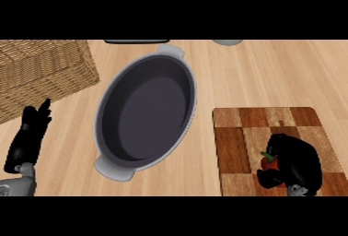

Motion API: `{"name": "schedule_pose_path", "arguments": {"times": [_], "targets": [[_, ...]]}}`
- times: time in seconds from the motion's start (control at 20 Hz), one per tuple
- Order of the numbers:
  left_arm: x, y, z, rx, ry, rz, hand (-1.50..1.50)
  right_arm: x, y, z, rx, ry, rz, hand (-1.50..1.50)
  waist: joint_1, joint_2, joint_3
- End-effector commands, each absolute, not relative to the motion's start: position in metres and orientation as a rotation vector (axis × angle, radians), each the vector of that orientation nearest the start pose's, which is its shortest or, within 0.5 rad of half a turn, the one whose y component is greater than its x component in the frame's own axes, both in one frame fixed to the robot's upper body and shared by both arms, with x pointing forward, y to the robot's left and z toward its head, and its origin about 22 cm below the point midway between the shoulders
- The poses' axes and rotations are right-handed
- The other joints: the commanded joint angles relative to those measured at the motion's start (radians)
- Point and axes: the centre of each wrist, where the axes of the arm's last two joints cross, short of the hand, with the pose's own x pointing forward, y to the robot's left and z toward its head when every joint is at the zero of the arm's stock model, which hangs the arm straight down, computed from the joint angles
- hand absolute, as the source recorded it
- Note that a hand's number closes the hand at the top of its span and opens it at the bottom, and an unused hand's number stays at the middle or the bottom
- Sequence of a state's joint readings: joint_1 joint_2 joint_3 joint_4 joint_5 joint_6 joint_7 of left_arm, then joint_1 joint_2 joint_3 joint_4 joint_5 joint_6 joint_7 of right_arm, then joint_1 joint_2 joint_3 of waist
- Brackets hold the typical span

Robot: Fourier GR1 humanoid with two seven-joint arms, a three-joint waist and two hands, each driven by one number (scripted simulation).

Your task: Pick the bell pepper from the cutting board and place it in the pot

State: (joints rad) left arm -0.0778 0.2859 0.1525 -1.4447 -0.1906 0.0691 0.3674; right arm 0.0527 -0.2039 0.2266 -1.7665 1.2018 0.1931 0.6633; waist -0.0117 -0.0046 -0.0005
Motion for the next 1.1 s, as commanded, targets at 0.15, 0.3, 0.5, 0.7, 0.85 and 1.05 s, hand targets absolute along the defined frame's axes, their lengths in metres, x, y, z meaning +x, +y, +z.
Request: {"name": "schedule_pose_path", "arguments": {"times": [0.15,0.3,0.5,0.7,0.85,1.05], "targets": [[0.254,0.341,0.024,0.528,-1.153,-0.103,0.0,0.185,-0.222,0.103,-1.216,-1.165,0.857,1.5,0.003,0.0,0.0],[0.263,0.332,0.025,0.535,-1.151,-0.087,0.0,0.17,-0.209,0.133,-1.277,-1.402,0.781,1.5,-0.003,-0.002,0.0],[0.257,0.322,0.016,0.52,-1.141,-0.1,0.0,0.151,-0.192,0.173,-1.193,-1.711,0.622,1.5,0.007,-0.004,0.0],[0.261,0.334,0.023,0.534,-1.148,-0.107,0.0,0.133,-0.176,0.201,-1.219,-1.806,0.569,1.5,0.011,0.0,-0.001],[0.26,0.337,0.032,0.532,-1.148,-0.116,0.0,0.132,-0.158,0.221,-1.243,-1.83,0.602,1.5,0.017,-0.001,-0.002],[0.258,0.331,0.03,0.523,-1.158,-0.113,0.0,0.141,-0.13,0.249,-1.159,-1.841,0.669,1.5,0.021,-0.001,-0.002]]}}
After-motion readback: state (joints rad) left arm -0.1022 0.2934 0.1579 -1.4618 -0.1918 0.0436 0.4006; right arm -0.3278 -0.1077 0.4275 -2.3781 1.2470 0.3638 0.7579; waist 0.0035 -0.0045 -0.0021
